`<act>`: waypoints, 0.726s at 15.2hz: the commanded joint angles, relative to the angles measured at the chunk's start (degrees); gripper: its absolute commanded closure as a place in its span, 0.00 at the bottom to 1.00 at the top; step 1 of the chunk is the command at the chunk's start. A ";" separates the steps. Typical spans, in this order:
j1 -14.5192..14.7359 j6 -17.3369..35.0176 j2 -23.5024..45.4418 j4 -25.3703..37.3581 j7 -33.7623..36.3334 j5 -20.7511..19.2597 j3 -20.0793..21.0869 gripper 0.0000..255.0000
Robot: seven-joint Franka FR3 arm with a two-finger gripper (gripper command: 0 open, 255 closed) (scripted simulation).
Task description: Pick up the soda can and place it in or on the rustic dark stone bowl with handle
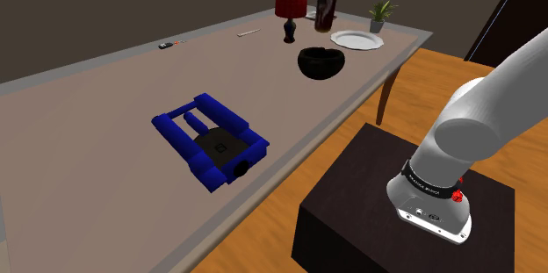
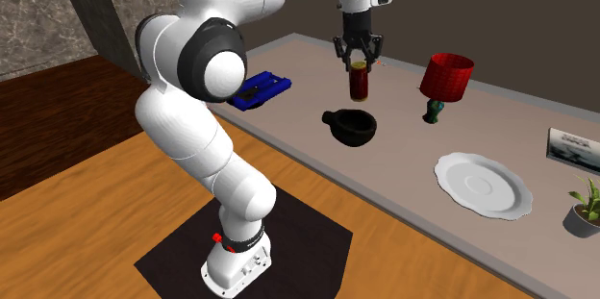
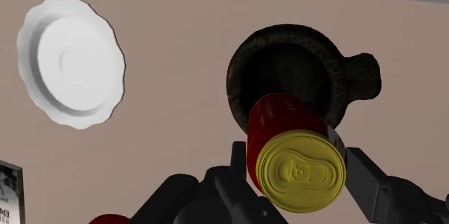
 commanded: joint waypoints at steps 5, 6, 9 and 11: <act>-0.04 4.54 -1.04 -5.56 0.59 -0.13 -0.22 1.00; -0.04 5.30 -1.17 -6.46 0.71 -0.16 -0.24 1.00; -0.05 7.56 -1.49 -9.06 1.07 -0.24 -0.31 1.00; -0.06 9.07 -1.64 -10.73 1.30 -0.31 -0.36 1.00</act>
